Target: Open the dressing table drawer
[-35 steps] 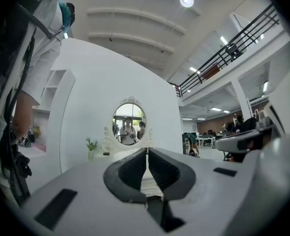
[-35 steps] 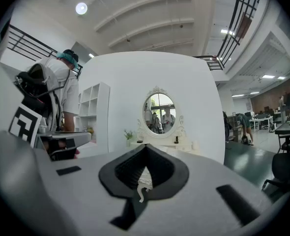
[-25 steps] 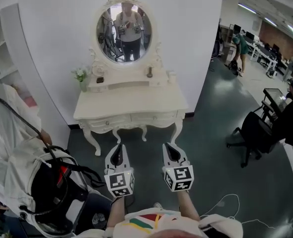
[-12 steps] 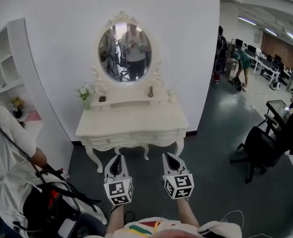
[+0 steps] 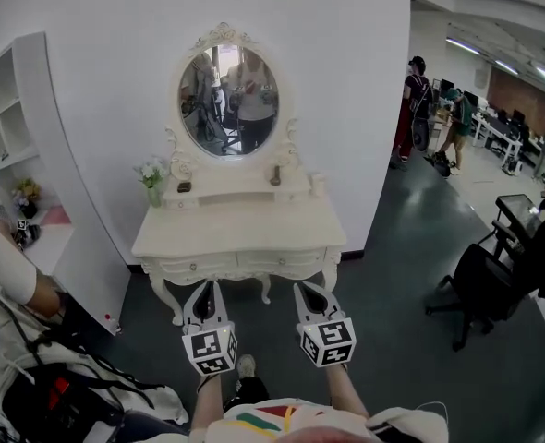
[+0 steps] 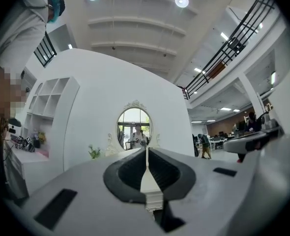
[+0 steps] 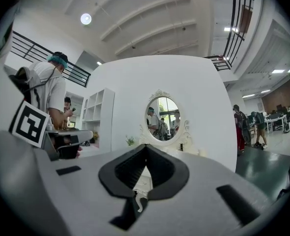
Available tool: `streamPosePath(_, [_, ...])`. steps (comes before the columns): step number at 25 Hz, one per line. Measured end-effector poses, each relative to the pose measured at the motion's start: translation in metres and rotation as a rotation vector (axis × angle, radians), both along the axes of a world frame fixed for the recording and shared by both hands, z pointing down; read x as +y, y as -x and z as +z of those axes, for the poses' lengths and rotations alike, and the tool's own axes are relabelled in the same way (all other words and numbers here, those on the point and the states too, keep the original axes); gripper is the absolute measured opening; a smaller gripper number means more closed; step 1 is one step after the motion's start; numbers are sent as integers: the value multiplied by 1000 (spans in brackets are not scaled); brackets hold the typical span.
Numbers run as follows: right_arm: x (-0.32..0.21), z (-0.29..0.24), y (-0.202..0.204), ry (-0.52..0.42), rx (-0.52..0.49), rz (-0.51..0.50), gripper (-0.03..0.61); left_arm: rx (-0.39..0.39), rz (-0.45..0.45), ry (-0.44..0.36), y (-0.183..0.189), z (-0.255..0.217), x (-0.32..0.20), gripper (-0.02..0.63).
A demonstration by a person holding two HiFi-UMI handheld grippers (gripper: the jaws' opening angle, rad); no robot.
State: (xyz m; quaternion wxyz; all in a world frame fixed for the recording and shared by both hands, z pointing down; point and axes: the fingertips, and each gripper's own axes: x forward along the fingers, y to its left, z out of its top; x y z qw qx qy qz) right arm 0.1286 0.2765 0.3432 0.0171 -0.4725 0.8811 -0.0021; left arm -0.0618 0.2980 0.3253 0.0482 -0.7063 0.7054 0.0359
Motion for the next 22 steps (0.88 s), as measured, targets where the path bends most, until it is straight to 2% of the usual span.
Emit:
streamPosePath(10, [-89,16,12,2,31,28,0,21,40,-1,15,13,-103,15])
streamPosePath(22, [-240,41,100,57,77,-21,0,43,33,31,82,40,-253,15])
